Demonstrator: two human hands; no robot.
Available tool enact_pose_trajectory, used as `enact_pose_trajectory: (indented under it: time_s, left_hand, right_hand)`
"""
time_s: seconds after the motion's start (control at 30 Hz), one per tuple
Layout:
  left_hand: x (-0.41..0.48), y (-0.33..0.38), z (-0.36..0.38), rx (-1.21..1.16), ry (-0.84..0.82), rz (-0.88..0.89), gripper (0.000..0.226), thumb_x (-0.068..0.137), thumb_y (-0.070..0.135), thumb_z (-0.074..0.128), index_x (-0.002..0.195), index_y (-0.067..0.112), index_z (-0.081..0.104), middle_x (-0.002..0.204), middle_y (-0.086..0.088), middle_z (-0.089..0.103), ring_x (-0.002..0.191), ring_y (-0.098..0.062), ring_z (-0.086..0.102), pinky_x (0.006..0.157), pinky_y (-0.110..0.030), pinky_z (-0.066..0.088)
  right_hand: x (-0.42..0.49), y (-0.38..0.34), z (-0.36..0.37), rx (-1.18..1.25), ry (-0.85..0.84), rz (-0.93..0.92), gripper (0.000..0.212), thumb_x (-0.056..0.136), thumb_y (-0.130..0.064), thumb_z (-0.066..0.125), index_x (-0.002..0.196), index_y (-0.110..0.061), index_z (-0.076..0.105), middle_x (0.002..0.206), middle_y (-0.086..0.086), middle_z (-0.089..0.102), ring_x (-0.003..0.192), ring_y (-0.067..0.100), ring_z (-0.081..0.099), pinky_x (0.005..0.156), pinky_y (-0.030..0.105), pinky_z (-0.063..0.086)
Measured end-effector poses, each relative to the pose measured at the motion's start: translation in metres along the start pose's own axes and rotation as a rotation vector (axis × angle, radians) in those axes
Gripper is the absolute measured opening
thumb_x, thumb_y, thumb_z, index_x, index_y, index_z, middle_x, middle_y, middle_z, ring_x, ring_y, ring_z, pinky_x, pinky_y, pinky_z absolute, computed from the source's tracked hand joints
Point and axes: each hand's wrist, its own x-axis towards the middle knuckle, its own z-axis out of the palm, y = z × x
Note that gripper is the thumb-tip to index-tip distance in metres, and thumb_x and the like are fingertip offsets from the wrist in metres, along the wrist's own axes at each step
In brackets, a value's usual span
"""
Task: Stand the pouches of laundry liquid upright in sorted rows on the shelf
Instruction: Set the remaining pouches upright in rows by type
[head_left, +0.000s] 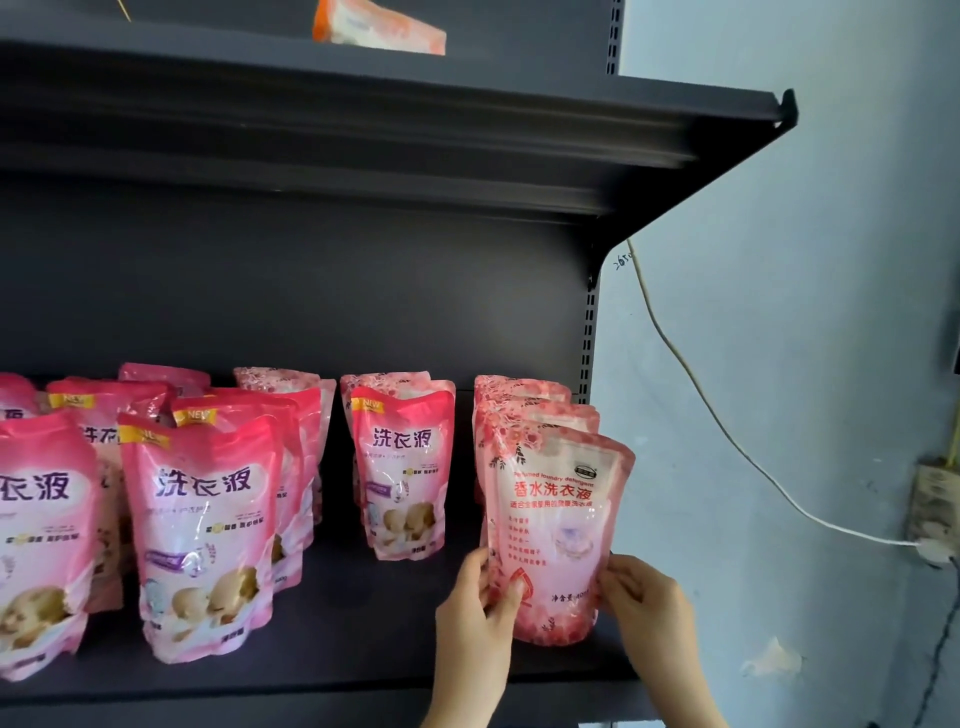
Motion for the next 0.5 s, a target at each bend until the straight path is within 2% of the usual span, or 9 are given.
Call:
enact_pose_trajectory:
  time_s: [0.07, 0.13, 0.27, 0.37, 0.43, 0.5]
  left_hand:
    - [0.002, 0.0, 0.0, 0.007, -0.003, 0.017, 0.046, 0.086, 0.025, 0.067, 0.129, 0.022, 0.051, 0.12, 0.002, 0.065, 0.107, -0.004, 0.063, 0.093, -0.016, 0.049]
    - [0.002, 0.003, -0.002, 0.029, -0.029, 0.038, 0.044, 0.088, 0.025, 0.064, 0.13, 0.023, 0.05, 0.118, 0.007, 0.065, 0.106, 0.0, 0.062, 0.092, -0.014, 0.048]
    - [-0.002, 0.011, -0.017, 0.196, -0.112, 0.081, 0.044, 0.093, 0.033, 0.056, 0.134, 0.021, 0.048, 0.117, 0.018, 0.057, 0.107, 0.006, 0.056, 0.088, -0.007, 0.044]
    - [-0.001, 0.023, -0.047, 0.54, -0.164, 0.184, 0.044, 0.095, 0.041, 0.049, 0.137, 0.029, 0.044, 0.125, 0.015, 0.055, 0.113, 0.0, 0.054, 0.094, -0.019, 0.046]
    - [-0.001, 0.038, -0.072, 0.801, -0.219, 0.317, 0.034, 0.095, 0.043, 0.046, 0.128, 0.033, 0.052, 0.122, 0.017, 0.058, 0.109, -0.001, 0.056, 0.09, -0.025, 0.049]
    - [-0.001, 0.055, -0.095, 0.956, -0.272, 0.427, 0.029, 0.095, 0.044, 0.046, 0.118, 0.03, 0.057, 0.114, 0.016, 0.061, 0.102, -0.004, 0.059, 0.084, -0.028, 0.051]
  right_hand:
    - [0.002, -0.003, 0.0, -0.035, -0.014, -0.008, 0.035, 0.085, 0.002, 0.058, 0.073, -0.029, 0.069, 0.065, -0.014, 0.072, 0.067, 0.011, 0.069, 0.061, 0.024, 0.051]
    - [0.003, -0.007, -0.002, -0.064, -0.032, -0.012, 0.035, 0.087, -0.001, 0.057, 0.072, -0.031, 0.067, 0.064, -0.011, 0.071, 0.07, 0.012, 0.068, 0.061, 0.023, 0.049]
    - [0.003, -0.014, -0.015, -0.22, -0.176, 0.011, 0.01, 0.088, -0.019, 0.06, 0.096, -0.025, 0.063, 0.075, -0.012, 0.069, 0.075, 0.007, 0.064, 0.059, 0.017, 0.043]
    - [0.007, -0.021, -0.033, -0.582, -0.219, -0.032, 0.021, 0.089, -0.038, 0.056, 0.109, -0.033, 0.057, 0.093, -0.008, 0.069, 0.086, 0.017, 0.065, 0.068, 0.029, 0.049]
    - [0.007, -0.038, -0.046, -0.776, -0.207, -0.085, 0.022, 0.09, -0.043, 0.05, 0.109, -0.036, 0.059, 0.099, -0.008, 0.069, 0.089, 0.018, 0.065, 0.074, 0.03, 0.052]
    - [0.002, -0.062, -0.057, -0.89, -0.222, -0.142, 0.021, 0.091, -0.046, 0.048, 0.104, -0.037, 0.061, 0.098, -0.011, 0.068, 0.089, 0.017, 0.065, 0.074, 0.027, 0.052]
